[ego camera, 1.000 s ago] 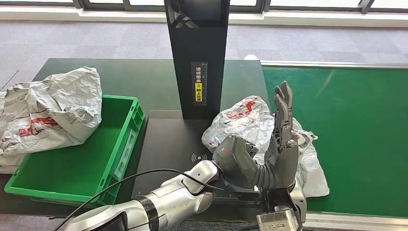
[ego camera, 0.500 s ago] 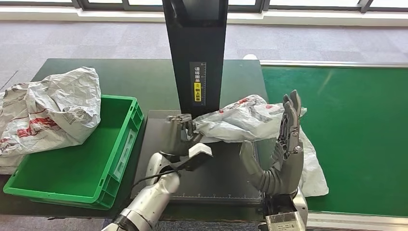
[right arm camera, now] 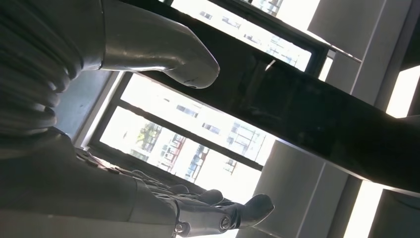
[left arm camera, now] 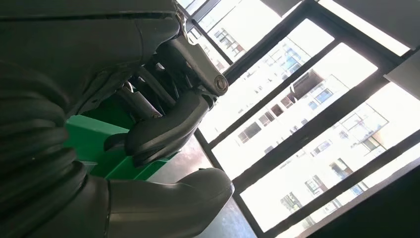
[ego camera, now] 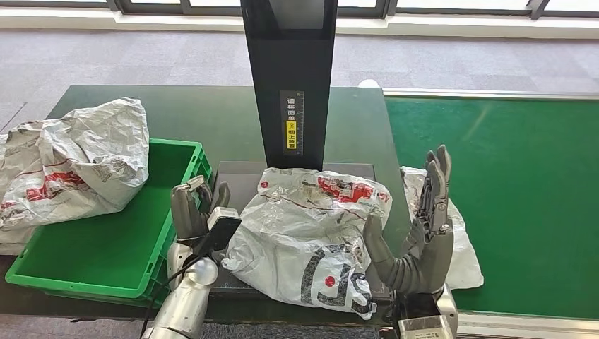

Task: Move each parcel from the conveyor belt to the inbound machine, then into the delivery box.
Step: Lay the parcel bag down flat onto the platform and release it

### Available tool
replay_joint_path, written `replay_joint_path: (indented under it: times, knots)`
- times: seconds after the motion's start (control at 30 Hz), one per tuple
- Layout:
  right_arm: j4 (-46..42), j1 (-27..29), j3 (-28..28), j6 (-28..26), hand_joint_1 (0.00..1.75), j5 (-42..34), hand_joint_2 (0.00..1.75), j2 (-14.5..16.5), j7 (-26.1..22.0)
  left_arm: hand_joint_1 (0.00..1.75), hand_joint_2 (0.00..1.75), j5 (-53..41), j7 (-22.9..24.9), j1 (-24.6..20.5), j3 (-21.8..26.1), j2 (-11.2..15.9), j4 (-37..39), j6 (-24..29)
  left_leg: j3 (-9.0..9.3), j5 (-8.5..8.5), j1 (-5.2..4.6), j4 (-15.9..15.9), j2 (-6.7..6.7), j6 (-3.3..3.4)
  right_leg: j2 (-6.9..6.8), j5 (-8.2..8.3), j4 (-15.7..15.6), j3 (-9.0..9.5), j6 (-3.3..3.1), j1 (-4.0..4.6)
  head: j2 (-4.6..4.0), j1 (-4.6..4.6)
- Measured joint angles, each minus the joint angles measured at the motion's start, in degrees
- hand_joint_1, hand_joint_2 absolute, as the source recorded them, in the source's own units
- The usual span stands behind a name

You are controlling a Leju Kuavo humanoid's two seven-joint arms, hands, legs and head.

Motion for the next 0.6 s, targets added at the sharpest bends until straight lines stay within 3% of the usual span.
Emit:
replay_joint_path:
  times: [0.2, 0.23, 0.33, 0.37, 0.6]
  knots:
    - [0.01, 0.03, 0.42, 0.13, 0.0, -0.25, 1.75, -0.79, 0.01, 1.75, 1.75, -3.49, 2.8, 0.27, 0.33, 0.07, 0.05, -3.27, 0.0, 0.0, 0.0, 0.0, 0.0, 0.0, -0.02, 0.0, 0.0, 0.0, 0.0, 0.0, 0.0, 0.0]
    - [0.01, 0.02, 0.54, 0.26, 0.0, -0.22, 1.75, -0.85, 0.01, 1.57, 1.75, -5.08, 4.09, 0.23, 0.09, 0.07, 0.58, -4.23, 0.0, 0.0, 0.0, 0.0, 0.0, 0.0, -0.02, 0.0, 0.0, -0.01, 0.0, 0.0, 0.0, 0.0]
    - [0.03, 0.02, 0.68, 0.43, 0.0, -0.05, 1.75, -0.96, 0.01, 0.26, 1.75, -8.13, 6.19, 0.1, -0.89, 0.07, 2.35, -5.33, 0.0, 0.01, 0.0, 0.0, 0.01, 0.0, 0.0, 0.01, 0.0, -0.03, 0.0, -0.01, 0.0, 0.0]
    - [0.03, 0.04, 0.68, 0.37, 0.0, 0.06, 1.75, -0.97, 0.01, 0.0, 1.75, -8.14, 6.16, 0.05, -1.17, 0.06, 2.77, -5.39, 0.0, 0.01, -0.01, 0.0, 0.02, 0.0, 0.01, 0.01, 0.0, -0.03, 0.0, -0.01, 0.0, 0.0]
    - [0.05, 0.43, 0.79, -0.55, 0.0, 0.29, 1.75, -1.17, 0.02, 0.0, 1.75, -5.87, 4.63, -0.12, -2.26, 0.04, 3.95, -7.54, -0.01, 0.0, -0.01, 0.01, 0.01, -0.01, 0.0, 0.0, 0.0, -0.05, 0.0, 0.0, 0.0, 0.0]
